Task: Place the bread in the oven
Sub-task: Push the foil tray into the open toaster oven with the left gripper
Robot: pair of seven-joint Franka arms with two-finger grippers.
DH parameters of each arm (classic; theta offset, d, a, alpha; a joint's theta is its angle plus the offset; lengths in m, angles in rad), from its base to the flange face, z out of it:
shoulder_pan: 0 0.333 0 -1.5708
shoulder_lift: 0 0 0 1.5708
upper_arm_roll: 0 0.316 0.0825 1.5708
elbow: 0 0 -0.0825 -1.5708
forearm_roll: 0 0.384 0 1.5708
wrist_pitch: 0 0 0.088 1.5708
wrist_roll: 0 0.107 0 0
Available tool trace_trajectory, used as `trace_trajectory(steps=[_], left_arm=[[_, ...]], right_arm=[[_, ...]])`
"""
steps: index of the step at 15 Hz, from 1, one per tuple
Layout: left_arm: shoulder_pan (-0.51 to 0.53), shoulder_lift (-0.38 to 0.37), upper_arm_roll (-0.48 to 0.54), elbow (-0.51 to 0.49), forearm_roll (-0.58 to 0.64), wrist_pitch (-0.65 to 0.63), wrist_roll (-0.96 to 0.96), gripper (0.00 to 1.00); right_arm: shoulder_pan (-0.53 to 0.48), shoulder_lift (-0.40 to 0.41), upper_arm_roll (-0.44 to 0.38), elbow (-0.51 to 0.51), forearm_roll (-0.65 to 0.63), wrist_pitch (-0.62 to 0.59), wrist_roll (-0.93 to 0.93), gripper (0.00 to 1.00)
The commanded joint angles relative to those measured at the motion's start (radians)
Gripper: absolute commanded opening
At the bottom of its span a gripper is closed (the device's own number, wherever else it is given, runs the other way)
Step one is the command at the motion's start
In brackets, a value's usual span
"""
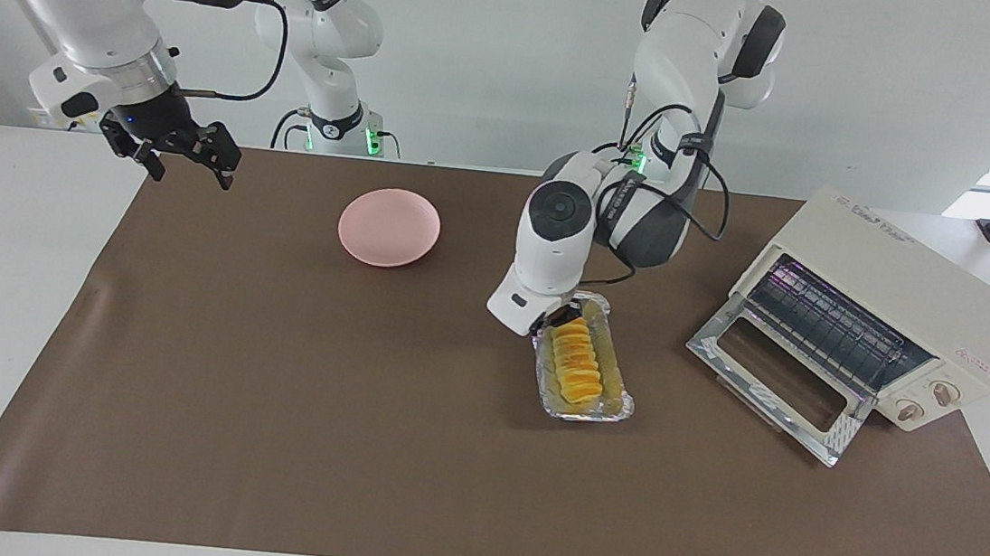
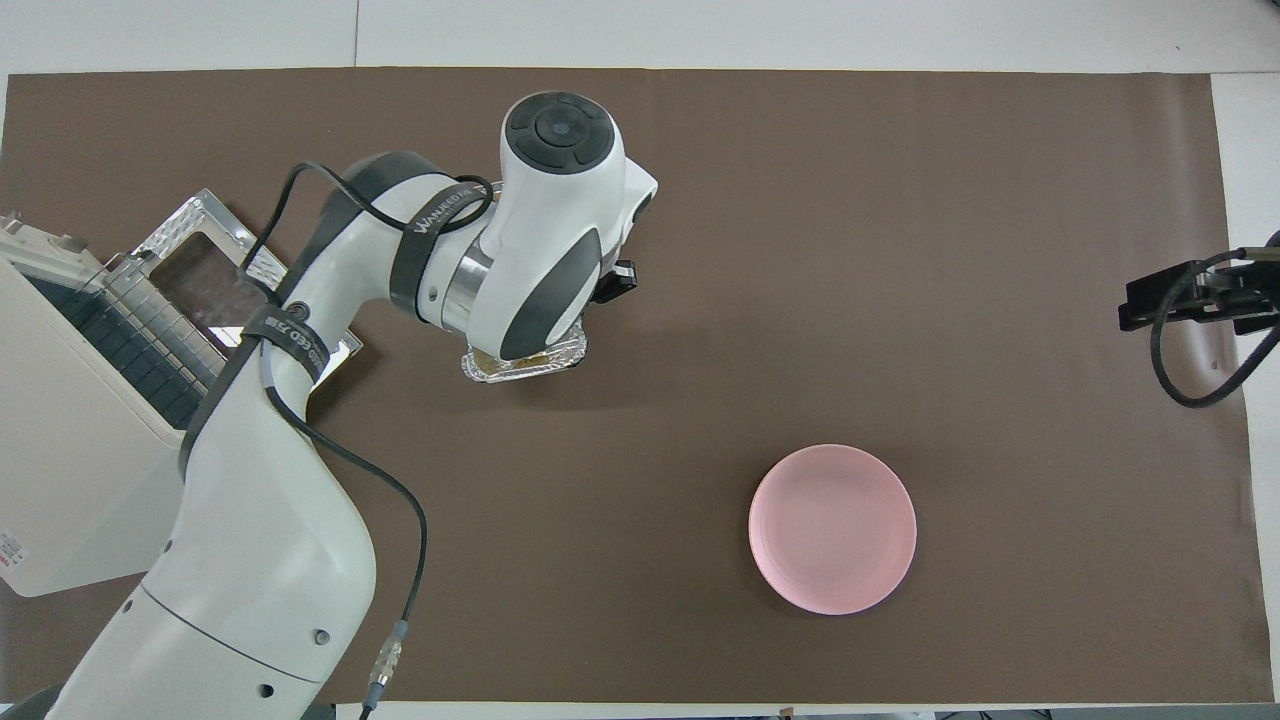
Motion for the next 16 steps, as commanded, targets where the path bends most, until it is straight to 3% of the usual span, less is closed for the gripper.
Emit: trace_trajectory(steps=[1,5,9,16], left_arm=[[0.034,-0.058,0.071,0.016,-0.004,-0.075,-0.017,0.0],[0.152,-0.097,0.13,0.014,0.002,-0.143,-0.017,0.0],[0.152,-0.102,0.239,-0.001,0.009,-0.218,-0.024,0.0],[0.176,-0.151,0.337,-0.152,0.025,-0.157,-0.018,0.0]], right_arm=[[-0.005,-0.023,0.008,-0.023,-0.015,-0.005,-0.019,1.0],[-0.003,-0.028,0.011,-0.027,-0.015,-0.007,-0.017,1.0],[-0.006,-0.029,0.011,-0.027,-0.015,-0.038,-0.02,1.0],[-0.005,-0.035,0.011,-0.036,-0.015,-0.053,-0.02,1.0]])
